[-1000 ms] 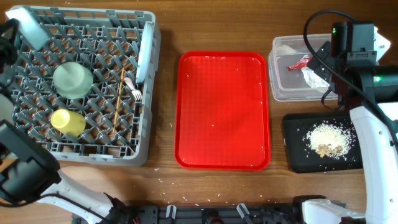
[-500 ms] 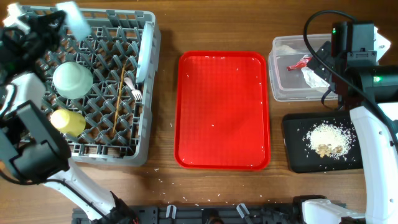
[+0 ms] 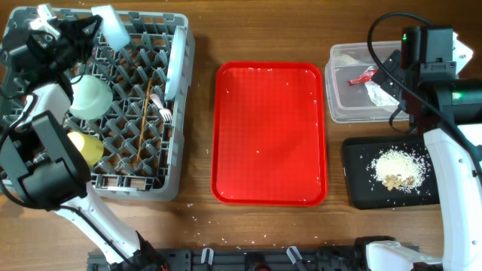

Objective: Sort waste into correct bins and load items into the dishwasher rack

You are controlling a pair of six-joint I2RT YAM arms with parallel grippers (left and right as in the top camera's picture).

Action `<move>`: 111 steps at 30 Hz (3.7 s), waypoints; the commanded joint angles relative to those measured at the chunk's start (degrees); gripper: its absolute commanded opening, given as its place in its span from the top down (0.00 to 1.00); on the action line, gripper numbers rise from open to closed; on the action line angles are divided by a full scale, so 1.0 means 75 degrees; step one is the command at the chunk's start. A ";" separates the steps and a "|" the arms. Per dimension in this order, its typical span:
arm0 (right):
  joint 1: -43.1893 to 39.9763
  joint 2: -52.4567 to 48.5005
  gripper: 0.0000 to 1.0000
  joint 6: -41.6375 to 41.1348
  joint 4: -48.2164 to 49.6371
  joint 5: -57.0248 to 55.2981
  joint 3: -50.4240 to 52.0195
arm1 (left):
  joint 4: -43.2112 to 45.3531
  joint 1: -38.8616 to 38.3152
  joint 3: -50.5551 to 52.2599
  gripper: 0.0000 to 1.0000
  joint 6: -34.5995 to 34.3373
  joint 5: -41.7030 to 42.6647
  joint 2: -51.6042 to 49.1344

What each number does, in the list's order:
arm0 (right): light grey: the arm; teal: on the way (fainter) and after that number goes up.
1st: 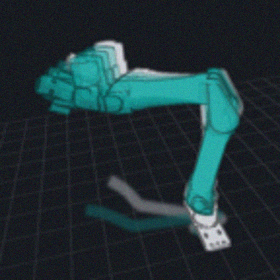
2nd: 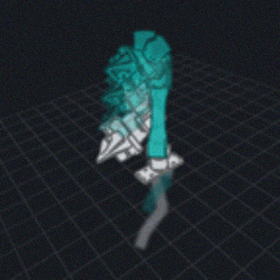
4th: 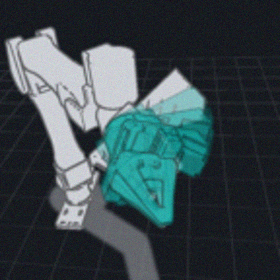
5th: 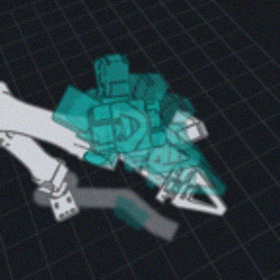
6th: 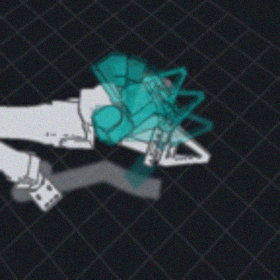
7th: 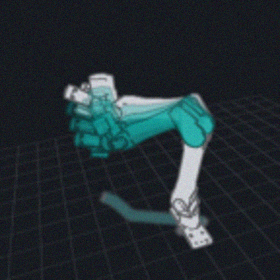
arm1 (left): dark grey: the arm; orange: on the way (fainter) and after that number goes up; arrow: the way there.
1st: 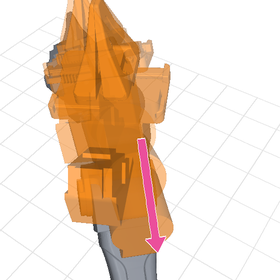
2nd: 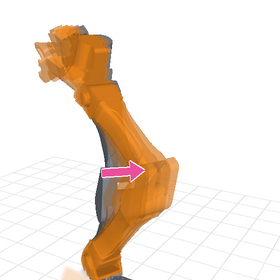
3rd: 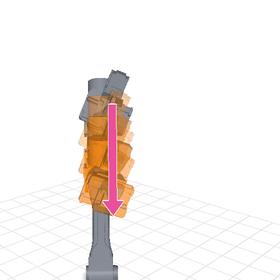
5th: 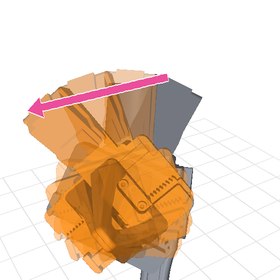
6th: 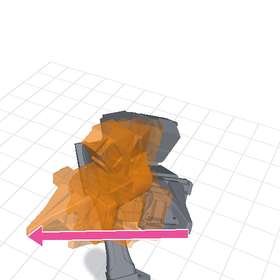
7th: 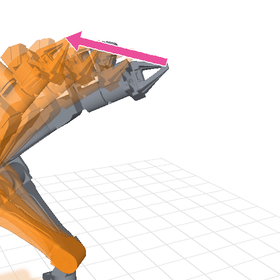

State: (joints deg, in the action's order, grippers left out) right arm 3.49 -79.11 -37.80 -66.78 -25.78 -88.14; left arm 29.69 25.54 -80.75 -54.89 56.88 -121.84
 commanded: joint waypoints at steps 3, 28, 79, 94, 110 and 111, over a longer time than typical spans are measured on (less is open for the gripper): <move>-0.0023 -0.0026 0.00 0.0023 0.0015 -0.0154 -0.0085 | -0.0044 0.0752 -0.0035 0.96 0.0198 0.0466 -0.0242; -0.0023 -0.0026 0.01 0.0026 0.0015 -0.0154 -0.0085 | 0.0909 0.1437 -0.0035 0.96 -0.1040 0.1224 0.0347; -0.0023 -0.0026 0.00 0.0026 0.0015 -0.0154 -0.0085 | -1.2852 -0.3926 0.2795 0.00 0.6487 -0.4957 1.1727; -0.0023 -0.0026 0.00 0.0023 0.0015 -0.0154 -0.0085 | -0.6190 -0.3885 0.9288 0.00 0.6464 -0.5391 1.5615; -0.0023 -0.0026 0.00 0.0026 0.0012 -0.0154 -0.0085 | -0.3797 -0.3314 1.0724 0.00 0.5837 -0.7085 1.6221; -0.0023 -0.0026 0.00 0.0026 0.0012 -0.0154 -0.0085 | -0.4054 -0.3238 1.0724 0.00 0.5837 -0.7082 1.6221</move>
State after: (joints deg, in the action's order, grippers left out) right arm 3.49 -79.18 -37.80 -66.78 -25.78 -88.14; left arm 1.80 -0.14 -0.95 -10.50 5.78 -0.82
